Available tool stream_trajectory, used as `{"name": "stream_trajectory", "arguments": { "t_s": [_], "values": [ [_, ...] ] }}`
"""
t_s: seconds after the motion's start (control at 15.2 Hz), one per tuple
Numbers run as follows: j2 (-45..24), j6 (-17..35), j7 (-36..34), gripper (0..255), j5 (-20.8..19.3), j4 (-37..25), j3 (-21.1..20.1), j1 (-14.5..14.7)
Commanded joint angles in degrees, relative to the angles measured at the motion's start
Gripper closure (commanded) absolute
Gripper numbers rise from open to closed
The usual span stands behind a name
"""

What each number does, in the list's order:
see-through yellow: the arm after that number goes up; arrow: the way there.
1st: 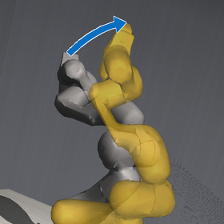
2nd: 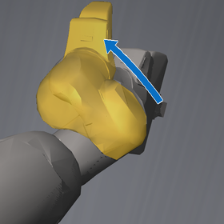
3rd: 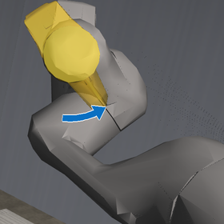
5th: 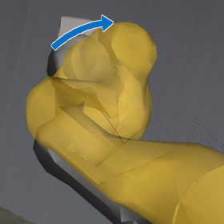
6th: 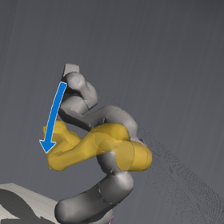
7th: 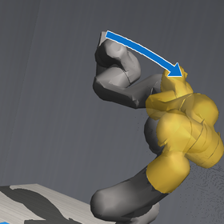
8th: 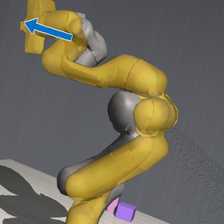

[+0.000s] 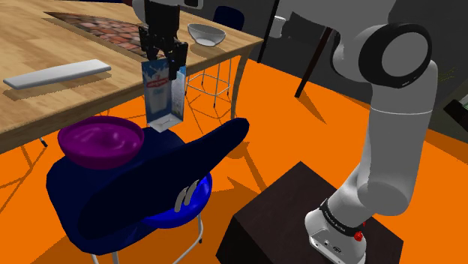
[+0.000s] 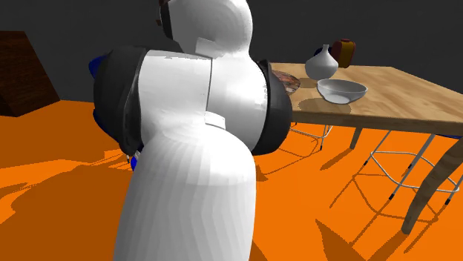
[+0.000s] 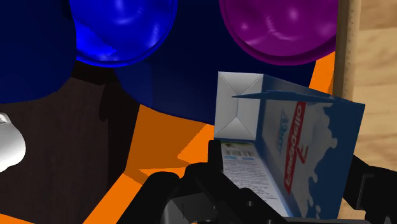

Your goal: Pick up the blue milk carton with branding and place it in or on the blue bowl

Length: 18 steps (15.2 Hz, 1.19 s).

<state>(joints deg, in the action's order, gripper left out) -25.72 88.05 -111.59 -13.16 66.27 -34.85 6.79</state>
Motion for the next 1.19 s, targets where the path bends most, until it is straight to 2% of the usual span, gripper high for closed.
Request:
{"name": "stream_trajectory", "arguments": {
  "t_s": [0.0,0.33,0.66,0.73,0.92,1.12],
  "values": [
    [-0.6,-2.0,0.0,255,-0.3,-2.7,0.0,0.7],
    [-3.1,-7.6,0.0,255,-1.7,-10.9,0.4,3.1],
    [-7.8,-15.0,0.4,255,-4.2,-23.1,1.3,7.5],
    [-8.1,-15.4,0.4,255,-4.4,-23.9,1.3,7.8],
    [-1.2,-12.5,-2.6,255,-1.3,-14.0,-0.6,5.5],
    [3.8,-11.2,-5.2,255,1.0,-7.9,-2.0,4.8]
  ]
}}
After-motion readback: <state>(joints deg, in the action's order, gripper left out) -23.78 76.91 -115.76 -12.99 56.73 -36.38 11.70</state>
